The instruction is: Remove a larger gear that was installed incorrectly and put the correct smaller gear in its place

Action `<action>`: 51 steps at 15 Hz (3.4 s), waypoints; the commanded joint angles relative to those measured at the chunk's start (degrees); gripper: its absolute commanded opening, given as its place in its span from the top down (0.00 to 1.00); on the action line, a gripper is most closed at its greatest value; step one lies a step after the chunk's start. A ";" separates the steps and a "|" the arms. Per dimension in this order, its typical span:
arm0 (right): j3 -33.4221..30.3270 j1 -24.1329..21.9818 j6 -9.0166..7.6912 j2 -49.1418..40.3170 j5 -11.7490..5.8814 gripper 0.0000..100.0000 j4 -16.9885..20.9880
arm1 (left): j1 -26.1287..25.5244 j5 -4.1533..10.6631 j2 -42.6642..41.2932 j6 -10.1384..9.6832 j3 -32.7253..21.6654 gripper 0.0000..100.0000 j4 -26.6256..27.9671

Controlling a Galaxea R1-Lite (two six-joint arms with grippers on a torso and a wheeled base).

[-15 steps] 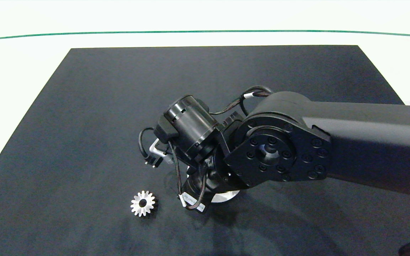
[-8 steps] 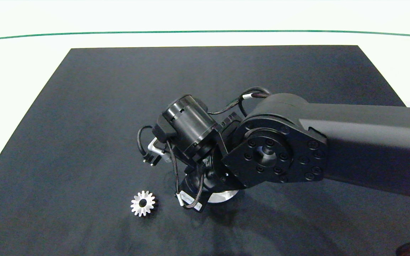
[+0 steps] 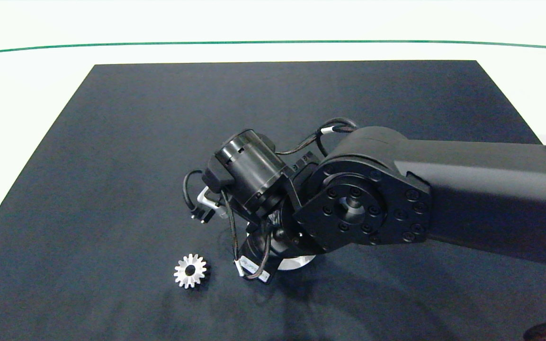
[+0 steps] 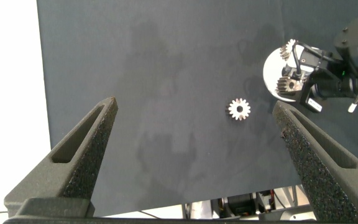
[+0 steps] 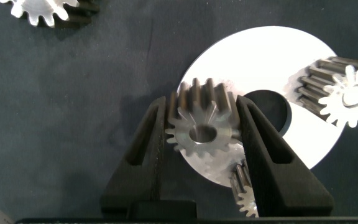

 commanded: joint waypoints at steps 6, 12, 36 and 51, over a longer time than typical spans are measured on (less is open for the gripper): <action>0.01 0.36 -0.17 -0.11 -0.17 0.81 0.18 | -0.08 0.14 -0.14 -0.06 -0.01 0.00 0.44; 0.01 1.33 -0.08 -0.28 -0.17 0.81 0.18 | -0.08 0.14 -0.14 -0.06 -0.01 0.00 0.44; 0.01 0.54 -7.02 -2.30 -1.49 0.81 16.79 | -0.08 0.14 -0.14 0.20 0.25 0.00 0.44; 8.34 1.94 -2.01 -14.35 -0.96 0.81 9.41 | -0.08 0.14 -0.57 0.64 0.25 0.00 0.44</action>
